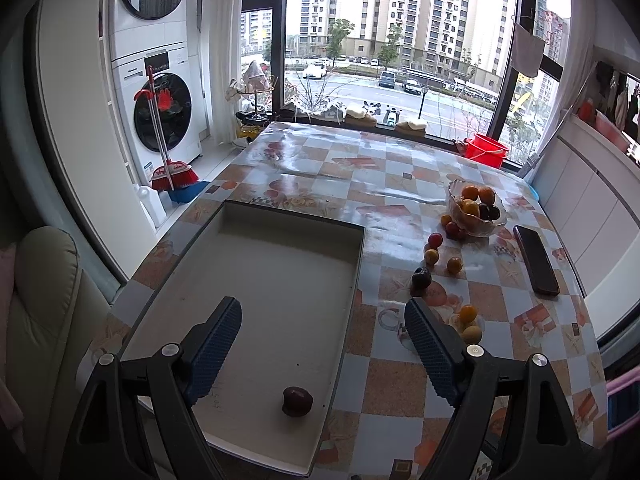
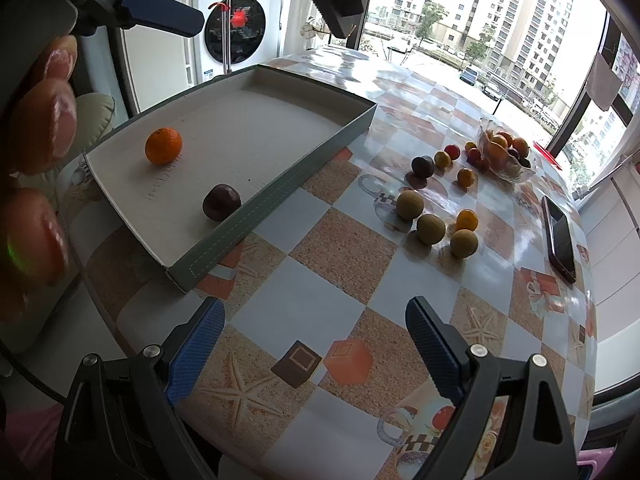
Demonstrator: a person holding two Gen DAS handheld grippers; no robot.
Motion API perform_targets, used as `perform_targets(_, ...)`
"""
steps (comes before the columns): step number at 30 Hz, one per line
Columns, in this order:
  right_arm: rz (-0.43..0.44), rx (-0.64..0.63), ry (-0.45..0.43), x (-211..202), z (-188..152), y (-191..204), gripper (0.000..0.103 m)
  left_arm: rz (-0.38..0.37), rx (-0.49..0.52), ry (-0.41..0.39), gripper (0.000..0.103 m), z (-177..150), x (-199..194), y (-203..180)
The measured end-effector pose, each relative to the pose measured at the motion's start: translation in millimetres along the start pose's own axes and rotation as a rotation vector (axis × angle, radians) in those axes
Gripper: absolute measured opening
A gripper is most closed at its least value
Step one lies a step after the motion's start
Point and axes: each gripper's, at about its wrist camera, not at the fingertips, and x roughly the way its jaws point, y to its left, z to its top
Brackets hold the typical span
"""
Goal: Organize fruits
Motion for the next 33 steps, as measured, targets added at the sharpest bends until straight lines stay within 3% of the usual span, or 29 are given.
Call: perform_targets(33, -0.004, 0.012, 0.009, -2.8, -4.9, -3.1, 0.094, 0.013, 0.019, 0.018, 0.085, -3.4, 4.0, -14.4)
